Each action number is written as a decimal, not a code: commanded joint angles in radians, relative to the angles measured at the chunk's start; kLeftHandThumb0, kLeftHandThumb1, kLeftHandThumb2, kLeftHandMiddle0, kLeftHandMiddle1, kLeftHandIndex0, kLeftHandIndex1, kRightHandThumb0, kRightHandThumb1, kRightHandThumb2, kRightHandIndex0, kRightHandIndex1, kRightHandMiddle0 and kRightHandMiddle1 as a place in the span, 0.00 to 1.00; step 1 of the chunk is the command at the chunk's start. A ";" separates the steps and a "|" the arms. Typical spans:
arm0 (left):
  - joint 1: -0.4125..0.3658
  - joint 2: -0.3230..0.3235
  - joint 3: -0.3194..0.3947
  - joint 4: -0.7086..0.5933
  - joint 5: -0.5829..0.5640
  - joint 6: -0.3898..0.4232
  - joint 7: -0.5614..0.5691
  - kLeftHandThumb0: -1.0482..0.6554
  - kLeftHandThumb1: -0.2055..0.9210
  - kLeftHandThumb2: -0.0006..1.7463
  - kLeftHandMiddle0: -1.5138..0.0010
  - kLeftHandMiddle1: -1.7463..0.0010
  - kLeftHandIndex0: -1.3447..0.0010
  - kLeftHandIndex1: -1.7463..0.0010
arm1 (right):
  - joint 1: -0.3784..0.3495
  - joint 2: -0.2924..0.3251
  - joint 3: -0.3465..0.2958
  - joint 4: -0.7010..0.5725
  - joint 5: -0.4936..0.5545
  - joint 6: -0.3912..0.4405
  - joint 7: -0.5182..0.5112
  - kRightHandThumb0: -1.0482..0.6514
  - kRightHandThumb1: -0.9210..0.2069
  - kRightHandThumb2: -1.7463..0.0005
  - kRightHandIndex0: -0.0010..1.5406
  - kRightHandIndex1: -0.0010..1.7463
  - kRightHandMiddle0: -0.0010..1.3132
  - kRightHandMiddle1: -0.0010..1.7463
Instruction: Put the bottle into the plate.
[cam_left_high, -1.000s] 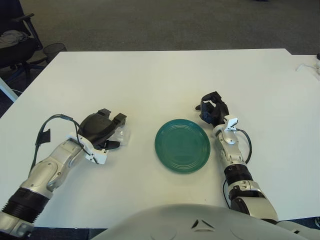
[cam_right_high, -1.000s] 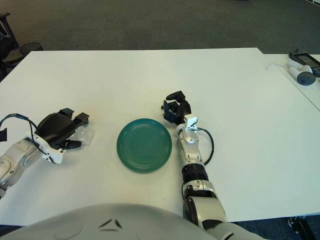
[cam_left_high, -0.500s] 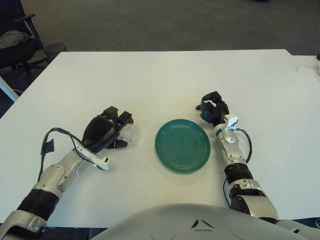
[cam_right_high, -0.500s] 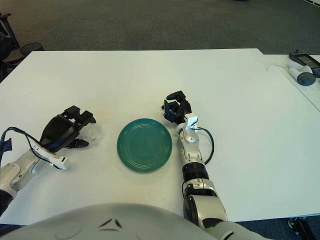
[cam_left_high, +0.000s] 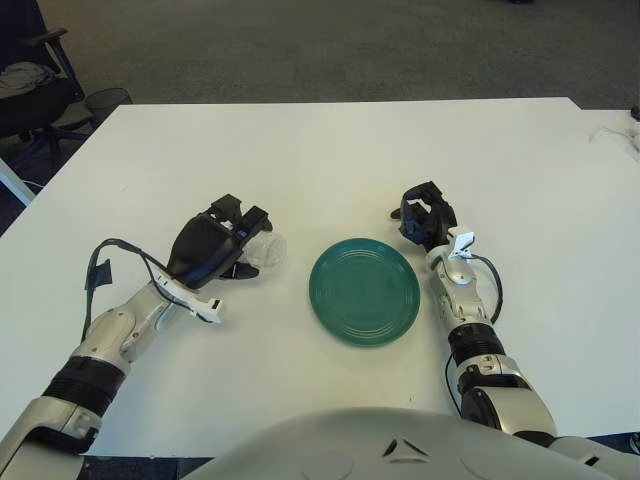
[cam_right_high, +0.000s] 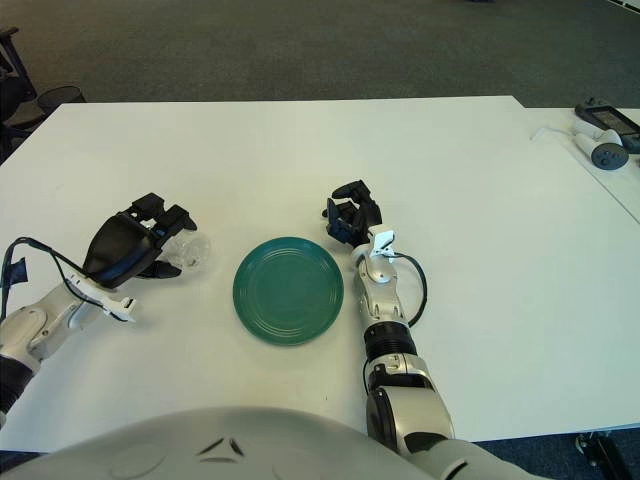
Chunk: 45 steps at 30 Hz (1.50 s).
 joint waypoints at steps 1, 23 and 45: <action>-0.064 0.007 0.030 -0.075 -0.062 0.004 -0.084 0.35 0.48 0.74 0.27 0.00 0.56 0.00 | 0.061 0.002 -0.011 0.089 0.011 0.068 -0.009 0.61 0.28 0.49 0.32 0.84 0.23 0.99; -0.339 -0.107 0.046 -0.158 -0.195 -0.064 -0.259 0.35 0.49 0.73 0.27 0.00 0.57 0.00 | 0.008 0.010 -0.018 0.188 0.006 0.026 -0.022 0.61 0.28 0.50 0.32 0.84 0.23 0.99; -0.440 -0.178 -0.026 -0.025 -0.177 -0.294 -0.278 0.36 0.54 0.69 0.29 0.00 0.60 0.00 | 0.001 0.026 -0.005 0.218 0.000 -0.001 -0.043 0.61 0.28 0.50 0.32 0.84 0.23 0.99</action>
